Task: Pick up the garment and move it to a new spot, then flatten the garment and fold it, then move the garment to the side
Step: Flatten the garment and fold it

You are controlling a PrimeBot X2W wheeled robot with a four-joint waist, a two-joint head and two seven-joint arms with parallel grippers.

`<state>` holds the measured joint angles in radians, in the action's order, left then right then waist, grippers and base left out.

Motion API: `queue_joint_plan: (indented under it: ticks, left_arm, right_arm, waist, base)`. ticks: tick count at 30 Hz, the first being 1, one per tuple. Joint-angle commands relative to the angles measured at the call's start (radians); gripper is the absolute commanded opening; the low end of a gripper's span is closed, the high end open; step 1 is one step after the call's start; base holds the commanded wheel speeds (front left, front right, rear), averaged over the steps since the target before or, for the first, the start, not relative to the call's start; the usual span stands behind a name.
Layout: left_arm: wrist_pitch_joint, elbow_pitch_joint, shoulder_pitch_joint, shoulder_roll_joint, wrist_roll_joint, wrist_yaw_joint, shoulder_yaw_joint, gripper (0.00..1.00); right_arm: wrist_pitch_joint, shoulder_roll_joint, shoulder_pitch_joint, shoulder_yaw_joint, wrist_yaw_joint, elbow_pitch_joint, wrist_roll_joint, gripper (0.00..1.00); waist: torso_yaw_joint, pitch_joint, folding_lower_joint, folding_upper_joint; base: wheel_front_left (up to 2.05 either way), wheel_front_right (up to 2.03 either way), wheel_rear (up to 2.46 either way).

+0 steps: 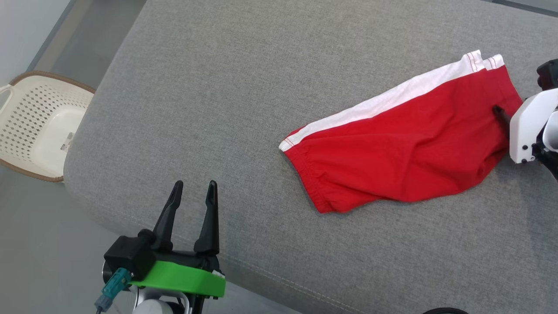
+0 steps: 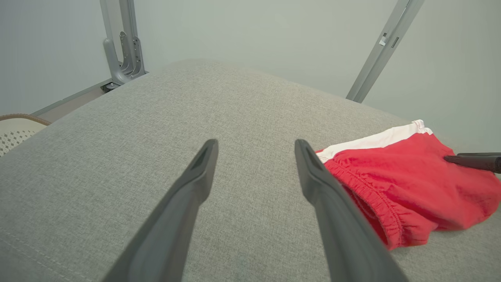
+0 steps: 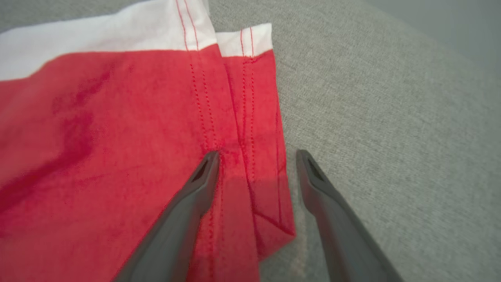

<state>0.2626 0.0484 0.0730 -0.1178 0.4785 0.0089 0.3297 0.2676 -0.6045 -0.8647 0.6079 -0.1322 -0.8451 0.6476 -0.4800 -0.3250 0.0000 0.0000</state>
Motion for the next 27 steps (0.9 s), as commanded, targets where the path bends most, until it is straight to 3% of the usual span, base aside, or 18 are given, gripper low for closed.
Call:
queue_joint_plan:
  ticks: [1,9,10,11,17,27]
  left_arm:
    - [0.002,0.004,0.016,0.003,-0.012,-0.005,-0.003,1.00]
    - [0.002,0.021,0.019,0.031,-0.033,-0.035,-0.014,1.00]
    - [0.002,0.021,0.020,0.034,-0.035,-0.036,-0.017,1.00]
    - [0.002,0.021,0.020,0.036,-0.037,-0.036,-0.021,1.00]
    - [0.002,0.025,0.027,0.043,-0.046,-0.045,-0.053,1.00]
    - [0.001,0.047,0.008,-0.003,-0.072,-0.063,-0.079,1.00]
  right_arm:
    - [0.016,-0.012,0.014,0.007,0.003,-0.025,0.004,1.00]
    - [0.099,0.021,0.025,0.015,0.003,-0.058,0.081,1.00]
    - [0.113,0.027,0.027,0.013,0.003,-0.052,0.103,0.44]
    - [0.126,0.036,0.028,0.008,0.002,-0.045,0.130,0.00]
    - [0.181,0.060,0.007,-0.021,0.002,0.039,0.268,0.00]
    - [0.218,0.070,0.047,-0.107,0.002,0.138,0.469,0.00]
  waist:
    - [-0.002,-0.004,0.0000,0.0000]
    - [0.001,-0.022,0.0000,0.0000]
    - [0.004,-0.025,0.0000,0.0000]
    - [0.009,-0.028,0.0000,0.0000]
    - [0.074,-0.030,0.0000,0.0000]
    - [0.250,0.073,0.0000,0.0000]
  base:
    - [0.00,0.00,0.00]
    - [0.00,0.00,0.00]
    - [0.00,0.00,0.00]
    - [0.00,0.00,0.00]
    - [0.00,0.00,0.00]
    - [0.00,0.00,0.00]
